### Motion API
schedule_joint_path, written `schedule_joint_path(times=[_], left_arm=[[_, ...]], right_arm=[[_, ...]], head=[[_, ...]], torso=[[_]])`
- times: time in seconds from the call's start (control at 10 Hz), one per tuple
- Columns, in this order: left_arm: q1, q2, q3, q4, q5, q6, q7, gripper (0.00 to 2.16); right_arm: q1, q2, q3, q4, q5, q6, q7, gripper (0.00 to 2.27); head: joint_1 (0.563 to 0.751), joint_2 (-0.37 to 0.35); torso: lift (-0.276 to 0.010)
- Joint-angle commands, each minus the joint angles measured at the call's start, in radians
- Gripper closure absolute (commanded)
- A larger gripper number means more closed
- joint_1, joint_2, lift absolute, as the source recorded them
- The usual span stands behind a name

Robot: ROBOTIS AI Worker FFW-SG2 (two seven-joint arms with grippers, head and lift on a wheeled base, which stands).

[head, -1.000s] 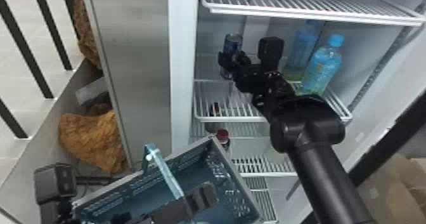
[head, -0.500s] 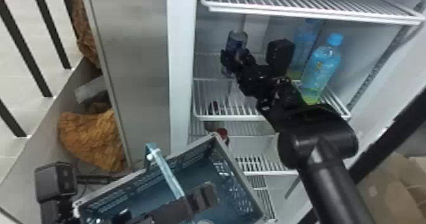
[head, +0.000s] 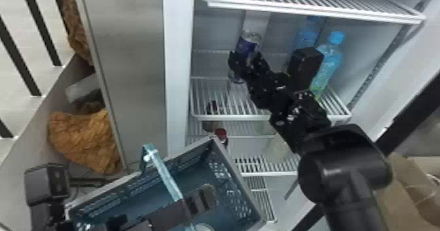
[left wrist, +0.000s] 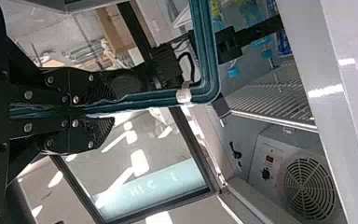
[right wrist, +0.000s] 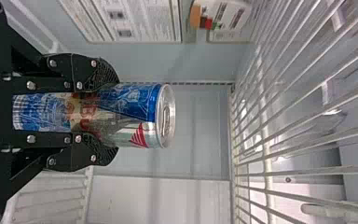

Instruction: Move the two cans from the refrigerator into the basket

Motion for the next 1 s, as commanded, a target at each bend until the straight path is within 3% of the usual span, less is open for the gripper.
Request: schedule_joint_path(times=[0.0,0.9], left_arm=[[-0.001,0.0,-0.001,0.001,0.0,0.0,0.0,1.2],[0.002,-0.006,0.005,0.001,0.0,0.0,0.0,1.2]], right_arm=[[0.066,-0.007,-0.012,-0.102,-0.023,0.03,0.0,1.19],[0.444,-0.029,-0.048,-0.61,-0.156,0.211,0.023,1.18]], head=[[0.689,-0.181],[0.695,-0.174]], torso=[[-0.035],[-0.035]])
